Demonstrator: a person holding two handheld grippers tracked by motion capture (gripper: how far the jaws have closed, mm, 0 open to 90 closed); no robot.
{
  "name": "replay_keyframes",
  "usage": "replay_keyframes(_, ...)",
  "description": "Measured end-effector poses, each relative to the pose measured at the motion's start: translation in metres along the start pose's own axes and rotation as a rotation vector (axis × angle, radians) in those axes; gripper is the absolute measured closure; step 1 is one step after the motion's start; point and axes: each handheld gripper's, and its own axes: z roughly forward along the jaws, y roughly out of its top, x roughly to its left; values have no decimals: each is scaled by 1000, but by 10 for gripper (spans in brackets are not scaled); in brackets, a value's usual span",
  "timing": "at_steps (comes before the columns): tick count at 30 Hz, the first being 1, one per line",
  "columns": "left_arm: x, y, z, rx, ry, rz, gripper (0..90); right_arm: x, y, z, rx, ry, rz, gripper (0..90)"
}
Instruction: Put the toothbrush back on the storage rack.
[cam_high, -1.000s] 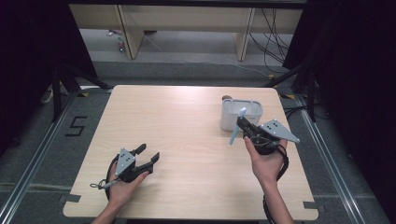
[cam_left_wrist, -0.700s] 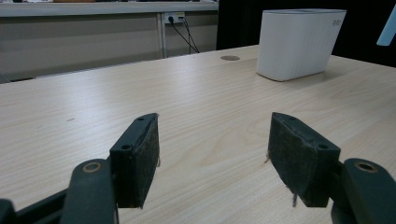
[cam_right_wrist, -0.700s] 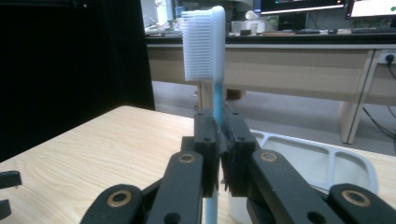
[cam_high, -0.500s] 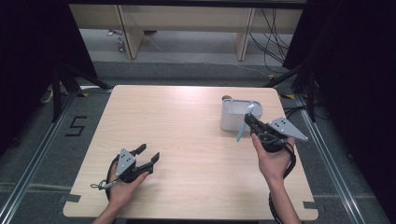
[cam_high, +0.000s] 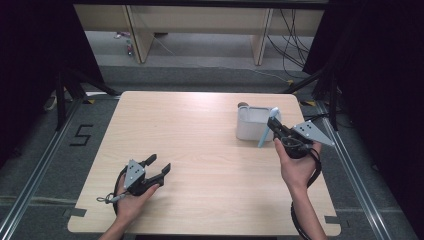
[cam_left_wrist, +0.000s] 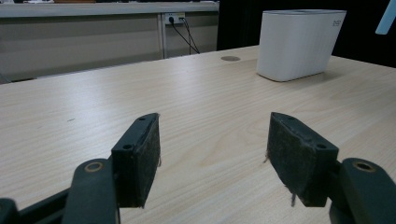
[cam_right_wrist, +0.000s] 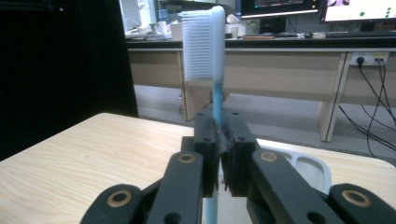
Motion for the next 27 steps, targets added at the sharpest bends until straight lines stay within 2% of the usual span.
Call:
replay_keyframes(1, 0, 0, 0, 0, -1, -2, 343, 0, 1, 0, 11, -4, 14, 860)
replay_keyframes(3, 0, 0, 0, 0, -3, -4, 342, -2, 2, 1, -1, -13, -4, 860)
replay_keyframes(5, 0, 0, 0, 2, -3, -6, 341, -2, 2, 1, 0, -17, 28, 860)
replay_keyframes(6, 0, 0, 0, 2, -3, -6, 341, -4, 3, 1, 7, -26, 2, 860)
replay_keyframes(12, 0, 0, 0, 3, -3, -8, 340, -8, 9, 4, -5, -37, 23, 860)
replay_keyframes(17, 0, 0, 0, 4, 0, -11, 340, -14, 12, 6, -13, -54, 0, 860)
replay_keyframes(27, 0, 0, 0, 5, 0, -10, 340, -19, 17, 10, -13, -70, 10, 860)
